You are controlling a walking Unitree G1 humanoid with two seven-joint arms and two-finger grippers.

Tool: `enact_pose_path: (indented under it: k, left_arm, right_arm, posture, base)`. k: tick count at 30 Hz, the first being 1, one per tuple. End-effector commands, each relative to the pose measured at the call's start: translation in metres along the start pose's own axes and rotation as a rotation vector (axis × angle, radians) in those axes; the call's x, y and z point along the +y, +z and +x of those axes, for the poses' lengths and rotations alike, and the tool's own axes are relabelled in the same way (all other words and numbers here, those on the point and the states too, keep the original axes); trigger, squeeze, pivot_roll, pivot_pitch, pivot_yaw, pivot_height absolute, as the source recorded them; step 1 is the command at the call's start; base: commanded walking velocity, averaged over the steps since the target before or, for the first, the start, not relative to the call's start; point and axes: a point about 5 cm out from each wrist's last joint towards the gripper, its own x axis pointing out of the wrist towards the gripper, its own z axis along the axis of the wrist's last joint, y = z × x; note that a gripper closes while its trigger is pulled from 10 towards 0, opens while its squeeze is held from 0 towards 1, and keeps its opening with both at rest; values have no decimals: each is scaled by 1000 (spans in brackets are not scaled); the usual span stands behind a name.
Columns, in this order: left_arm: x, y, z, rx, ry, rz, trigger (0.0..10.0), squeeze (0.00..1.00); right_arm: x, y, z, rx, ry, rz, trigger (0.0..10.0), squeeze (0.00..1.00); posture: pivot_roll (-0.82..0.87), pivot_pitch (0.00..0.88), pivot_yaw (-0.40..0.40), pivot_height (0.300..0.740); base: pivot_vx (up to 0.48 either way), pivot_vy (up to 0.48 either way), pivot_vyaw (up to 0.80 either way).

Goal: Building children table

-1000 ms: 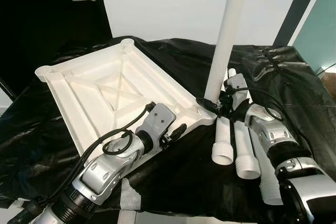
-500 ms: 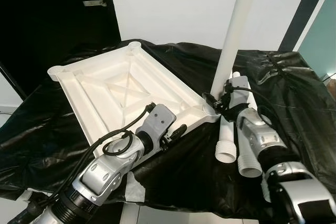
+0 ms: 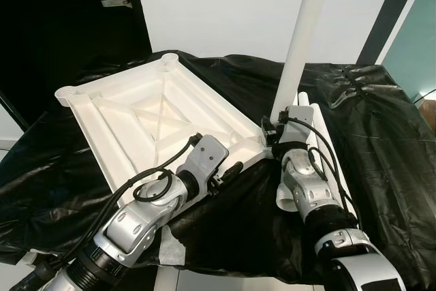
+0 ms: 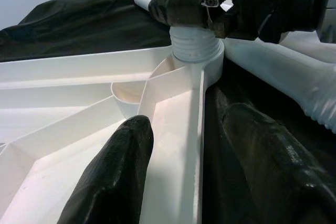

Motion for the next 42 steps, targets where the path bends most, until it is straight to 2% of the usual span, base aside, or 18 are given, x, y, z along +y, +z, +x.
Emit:
enact_pose_path:
  k: [1, 4, 5, 7, 8, 15, 19, 20, 21, 22, 24, 26, 27, 32, 39, 41, 42]
  left_arm:
    - [-10, 0, -1, 5, -164, 5, 10000, 0]
    - [-9, 0, -1, 6, -163, 6, 10000, 0]
    - [-9, 0, -2, 8, -161, 6, 10000, 0]
    - [-9, 0, -2, 8, -161, 6, 10000, 0]
    - [-9, -1, -2, 9, -160, 5, 10000, 0]
    - [-9, -1, -2, 10, -161, 5, 10000, 0]
    - [-10, -1, -2, 10, -166, 5, 10000, 0]
    - [-10, -2, -2, 11, -167, 6, 10000, 0]
    - [-10, -2, -2, 11, -167, 6, 10000, 0]
    - [-9, -2, -3, 12, -168, 6, 10000, 0]
    - [-9, -2, -3, 12, -168, 6, 10000, 0]
    - [-9, -3, -3, 13, -169, 7, 10000, 0]
    - [-9, -3, -3, 13, -169, 7, 10000, 0]
    - [-9, -3, -1, 10, -168, 9, 10000, 0]
    - [-7, -2, -1, 8, -164, 12, 10000, 0]
    - [-6, -2, 0, 6, -163, 13, 10000, 0]
    - [-6, -2, 0, 6, -163, 13, 10000, 0]
  right_arm:
    - [0, -14, -6, 59, 12, 19, 10000, 0]
    - [0, -11, -8, 36, 20, 13, 10000, 0]
    - [-2, -9, -11, 22, 27, 4, 10000, 651]
    - [-4, -9, -12, 17, 30, 2, 10000, 651]
    - [-6, -8, -13, 7, 40, -1, 10000, 1000]
    - [-14, -6, -19, -20, 81, 1, 10000, 1000]
    - [-27, -5, -28, -47, 154, 11, 10000, 1000]
    - [-30, -5, -30, -53, 181, 3, 10000, 922]
    - [-30, -5, -30, -53, 181, 3, 10000, 922]
    - [-35, -4, -36, -52, 270, -8, 10000, 0]
    - [-35, -4, -36, -52, 270, -8, 10000, 0]
    - [-44, -3, -39, -41, 346, -23, 10000, 0]
    - [-44, -3, -39, -41, 346, -23, 10000, 0]
    - [-69, 8, -29, -13, 452, -117, 10000, 0]
    - [-72, 16, -18, 7, 538, -164, 10000, 0]
    - [-68, 18, -12, 33, 619, -207, 10000, 0]
    - [-68, 18, -12, 33, 619, -207, 10000, 0]
  posture:
    - [-17, 0, -7, 740]
    - [-16, 0, -7, 740]
    - [-14, 0, -9, 740]
    - [-14, 0, -9, 740]
    - [-14, 0, -7, 740]
    - [-17, 0, -7, 740]
    - [-21, 0, -7, 740]
    - [-21, 0, -7, 740]
    - [-21, 0, -7, 740]
    - [-23, 0, -6, 740]
    - [-23, 0, -6, 740]
    - [-25, 0, -7, 740]
    - [-25, 0, -7, 740]
    - [-26, 0, -12, 740]
    - [-23, 0, -12, 740]
    - [-22, 0, -10, 740]
    - [-22, 0, -10, 740]
  base:
    - [0, 0, 0]
    - [0, 0, 0]
    - [0, 0, 0]
    - [0, 0, 0]
    - [0, 0, 0]
    - [0, 0, 0]
    - [0, 0, 0]
    - [0, 0, 0]
    - [0, 0, 0]
    - [0, 0, 0]
    - [0, 0, 0]
    - [0, 0, 0]
    - [0, 0, 0]
    - [0, 0, 0]
    - [0, 0, 0]
    - [0, 0, 0]
    - [0, 0, 0]
